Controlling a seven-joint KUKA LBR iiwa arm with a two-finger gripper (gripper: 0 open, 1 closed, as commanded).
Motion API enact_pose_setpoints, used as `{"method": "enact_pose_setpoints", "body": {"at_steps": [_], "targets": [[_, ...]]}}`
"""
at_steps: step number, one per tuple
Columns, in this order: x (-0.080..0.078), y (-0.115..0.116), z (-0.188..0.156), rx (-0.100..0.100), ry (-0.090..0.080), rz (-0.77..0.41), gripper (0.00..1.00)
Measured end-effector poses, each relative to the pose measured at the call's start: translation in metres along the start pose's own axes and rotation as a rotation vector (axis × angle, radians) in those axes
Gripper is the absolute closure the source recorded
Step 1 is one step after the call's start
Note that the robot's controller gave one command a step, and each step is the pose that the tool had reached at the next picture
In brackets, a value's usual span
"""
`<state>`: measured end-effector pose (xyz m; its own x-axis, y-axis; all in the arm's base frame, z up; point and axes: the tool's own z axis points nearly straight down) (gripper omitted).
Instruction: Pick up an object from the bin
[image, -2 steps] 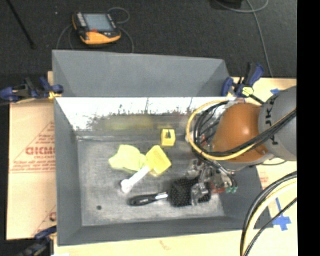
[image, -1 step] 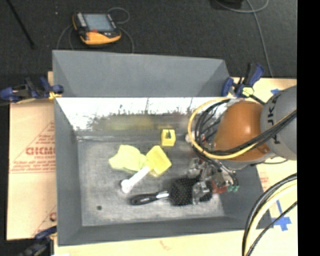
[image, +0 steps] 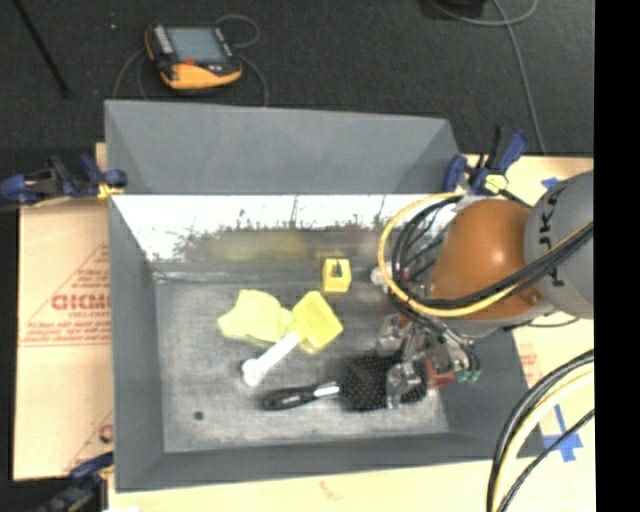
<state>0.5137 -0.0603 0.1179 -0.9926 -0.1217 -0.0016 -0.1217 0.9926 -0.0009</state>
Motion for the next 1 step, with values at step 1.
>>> {"method": "enact_pose_setpoints", "body": {"at_steps": [1], "targets": [[0.0014,0.0001,-0.0127,-0.002,0.007,0.001,1.00]]}}
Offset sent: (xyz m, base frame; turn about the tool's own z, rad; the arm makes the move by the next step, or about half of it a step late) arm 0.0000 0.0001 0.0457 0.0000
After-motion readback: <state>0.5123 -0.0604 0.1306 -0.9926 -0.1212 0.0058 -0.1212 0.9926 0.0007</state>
